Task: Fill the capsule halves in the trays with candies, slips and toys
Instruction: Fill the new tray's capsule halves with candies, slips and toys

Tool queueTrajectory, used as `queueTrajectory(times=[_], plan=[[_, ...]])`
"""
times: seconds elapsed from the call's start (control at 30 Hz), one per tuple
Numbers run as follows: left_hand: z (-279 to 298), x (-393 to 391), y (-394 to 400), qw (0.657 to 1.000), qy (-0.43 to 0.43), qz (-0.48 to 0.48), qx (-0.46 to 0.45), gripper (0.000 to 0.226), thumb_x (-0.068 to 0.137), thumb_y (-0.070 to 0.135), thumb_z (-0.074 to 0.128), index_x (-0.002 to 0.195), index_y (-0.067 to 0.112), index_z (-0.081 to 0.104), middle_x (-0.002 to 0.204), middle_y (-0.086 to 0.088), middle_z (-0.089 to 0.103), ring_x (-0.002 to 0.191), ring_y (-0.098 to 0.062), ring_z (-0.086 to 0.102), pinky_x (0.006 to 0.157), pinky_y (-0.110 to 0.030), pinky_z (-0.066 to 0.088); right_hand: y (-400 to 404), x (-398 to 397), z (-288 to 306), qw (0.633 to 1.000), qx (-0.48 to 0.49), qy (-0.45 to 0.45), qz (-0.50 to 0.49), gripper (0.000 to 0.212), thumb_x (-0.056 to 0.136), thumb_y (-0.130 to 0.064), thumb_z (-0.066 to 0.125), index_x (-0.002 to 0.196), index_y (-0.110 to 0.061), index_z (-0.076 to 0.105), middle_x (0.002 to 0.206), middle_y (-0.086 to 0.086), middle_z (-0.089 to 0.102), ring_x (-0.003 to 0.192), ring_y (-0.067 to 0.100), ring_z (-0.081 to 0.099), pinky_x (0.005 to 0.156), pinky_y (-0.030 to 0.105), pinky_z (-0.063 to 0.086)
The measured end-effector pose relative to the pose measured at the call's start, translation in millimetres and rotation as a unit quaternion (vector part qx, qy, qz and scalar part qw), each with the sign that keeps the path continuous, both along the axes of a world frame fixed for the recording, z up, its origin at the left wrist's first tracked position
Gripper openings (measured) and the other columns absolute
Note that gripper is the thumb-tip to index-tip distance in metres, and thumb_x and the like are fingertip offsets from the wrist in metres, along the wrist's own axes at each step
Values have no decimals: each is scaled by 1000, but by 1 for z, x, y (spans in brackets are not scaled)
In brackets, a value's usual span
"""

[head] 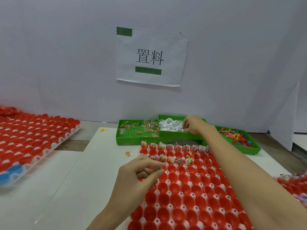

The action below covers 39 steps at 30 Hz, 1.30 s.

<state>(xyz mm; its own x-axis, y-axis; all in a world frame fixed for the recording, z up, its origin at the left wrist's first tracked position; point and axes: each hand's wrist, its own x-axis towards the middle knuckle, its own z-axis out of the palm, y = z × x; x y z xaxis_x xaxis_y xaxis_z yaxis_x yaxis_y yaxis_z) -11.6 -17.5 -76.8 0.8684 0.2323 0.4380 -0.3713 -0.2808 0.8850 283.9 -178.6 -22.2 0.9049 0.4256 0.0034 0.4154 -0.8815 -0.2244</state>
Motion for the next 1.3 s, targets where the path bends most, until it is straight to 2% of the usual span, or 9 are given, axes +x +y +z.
queueTrajectory(times=[0.13,0.3,0.43,0.53,0.63,0.73,0.83,1.0,1.3], plan=[[-1,1,-1,1000,1,7,5,13,79,29,78,88,36,83,87,8,69,61,-5,57,64,-15,49,-4,2,-2,999,37,25,-10,3,92,-10,73,94,-8,72,120,15,70,113,27,64,99,35,51],[-4,2,0,1000,7,18,11,19,82,20,81,89,36,83,88,7,68,62,-5,54,65,-17,49,-18,4,-9,991,125,25,-29,12,87,-14,80,89,-14,68,109,11,72,84,13,61,73,20,45],[-7,4,2,1000,14,18,10,28,86,9,79,92,36,83,94,6,70,64,-17,65,67,-22,56,-28,5,-13,985,165,36,-37,29,85,-28,82,103,-6,74,103,9,73,96,23,66,81,30,48],[-9,5,2,1000,12,14,13,27,87,8,79,93,35,83,94,6,70,67,-20,67,68,-17,54,-32,3,-14,982,179,40,-38,47,87,-24,79,125,1,67,120,16,70,102,25,65,90,32,51],[-10,6,1,1000,13,13,23,27,86,9,80,93,35,83,94,6,69,67,-20,65,67,-19,54,-33,2,-14,983,182,21,-20,36,91,-14,75,126,-10,68,124,14,68,101,20,62,92,35,51],[-12,6,1,999,15,10,26,28,86,9,80,93,36,83,94,6,69,67,-21,66,68,-22,56,-37,3,-14,981,193,17,-13,22,91,-11,75,112,-16,69,112,9,66,104,22,63,81,31,50],[-12,6,1,999,17,13,31,28,86,9,80,94,36,83,93,8,69,68,-23,66,68,-27,57,-39,3,-13,980,196,19,-9,20,92,-11,73,111,-18,70,110,8,65,104,22,63,65,23,49],[-12,6,1,999,18,18,34,28,86,9,80,93,36,83,93,8,69,70,-22,68,68,-27,58,-42,3,-15,981,195,-10,-20,34,94,-12,72,128,-12,65,117,12,65,101,19,59,85,32,51],[-12,6,-1,998,20,19,53,28,86,10,80,92,37,82,93,11,70,70,-19,68,67,-21,56,-45,-4,-20,978,201,-34,-28,23,96,-27,69,106,-7,72,102,6,70,92,17,63,80,29,51]])
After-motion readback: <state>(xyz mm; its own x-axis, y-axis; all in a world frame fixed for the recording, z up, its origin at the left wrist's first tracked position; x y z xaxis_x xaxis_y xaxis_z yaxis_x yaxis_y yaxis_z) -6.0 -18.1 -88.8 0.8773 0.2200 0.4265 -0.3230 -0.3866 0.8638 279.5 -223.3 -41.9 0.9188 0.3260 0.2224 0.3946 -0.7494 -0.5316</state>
